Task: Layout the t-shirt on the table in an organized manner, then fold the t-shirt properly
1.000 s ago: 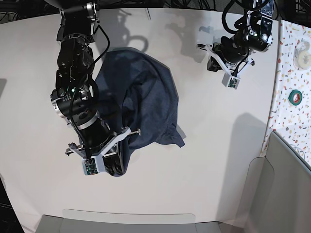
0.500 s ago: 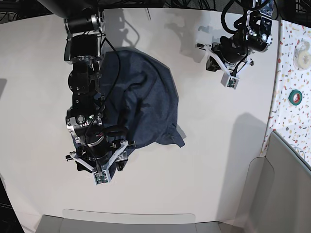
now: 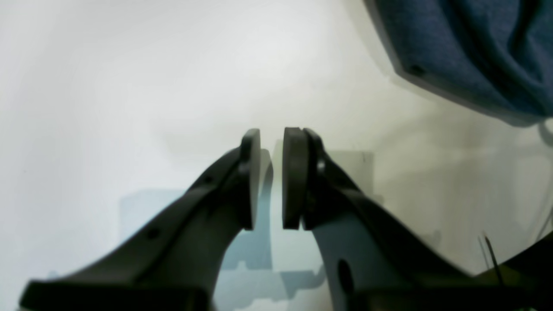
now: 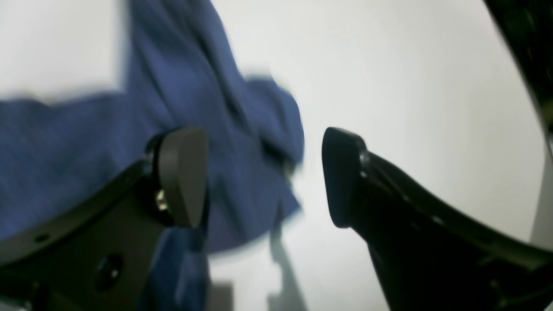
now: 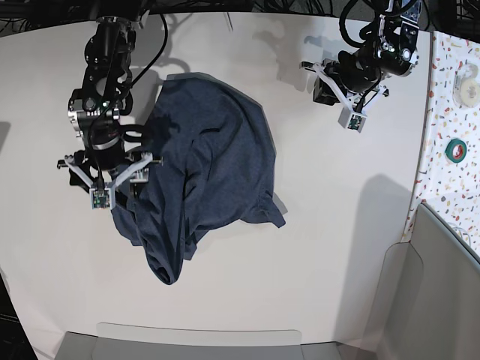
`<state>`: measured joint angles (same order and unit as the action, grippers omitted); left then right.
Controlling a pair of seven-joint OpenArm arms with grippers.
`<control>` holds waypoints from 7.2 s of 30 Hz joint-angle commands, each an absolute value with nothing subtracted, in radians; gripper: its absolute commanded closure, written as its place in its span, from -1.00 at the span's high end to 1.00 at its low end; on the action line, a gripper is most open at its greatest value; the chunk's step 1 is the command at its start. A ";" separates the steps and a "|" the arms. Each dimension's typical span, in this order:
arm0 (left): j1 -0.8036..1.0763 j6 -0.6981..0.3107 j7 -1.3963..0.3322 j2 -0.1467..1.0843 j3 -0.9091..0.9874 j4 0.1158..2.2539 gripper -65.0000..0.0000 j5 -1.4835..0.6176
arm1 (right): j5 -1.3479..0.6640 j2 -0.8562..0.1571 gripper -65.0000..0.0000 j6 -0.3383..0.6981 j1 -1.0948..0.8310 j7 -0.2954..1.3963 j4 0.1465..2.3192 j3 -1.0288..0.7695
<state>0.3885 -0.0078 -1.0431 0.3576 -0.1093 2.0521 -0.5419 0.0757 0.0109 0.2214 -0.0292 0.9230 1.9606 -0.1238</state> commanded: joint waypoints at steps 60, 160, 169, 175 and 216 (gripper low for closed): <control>0.378 -0.010 -1.024 0.371 -0.180 2.058 -0.70 -0.547 | -0.340 0.004 -1.00 0.308 0.242 0.897 2.040 -0.084; 0.401 -0.010 -1.024 0.349 -0.185 2.045 -0.69 -0.547 | -0.624 0.077 0.13 0.308 0.130 0.656 1.494 -0.127; 0.400 -0.010 -1.023 0.348 -0.186 2.017 -0.69 -0.547 | -0.616 0.074 0.13 0.308 0.137 0.651 1.449 -0.151; 0.400 -0.010 -1.021 0.344 -0.189 2.011 -0.69 -0.547 | -0.621 0.082 0.13 0.317 0.145 0.651 1.388 -0.148; 0.403 -0.010 -1.017 0.346 -0.189 2.011 -0.69 -0.547 | -0.670 0.114 0.13 0.318 0.143 0.710 1.340 -0.124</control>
<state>0.4023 -0.0078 -1.0351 0.3408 -0.1902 1.9957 -0.5377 -0.6537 0.1093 0.2996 0.1249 0.7223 1.3239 -0.1249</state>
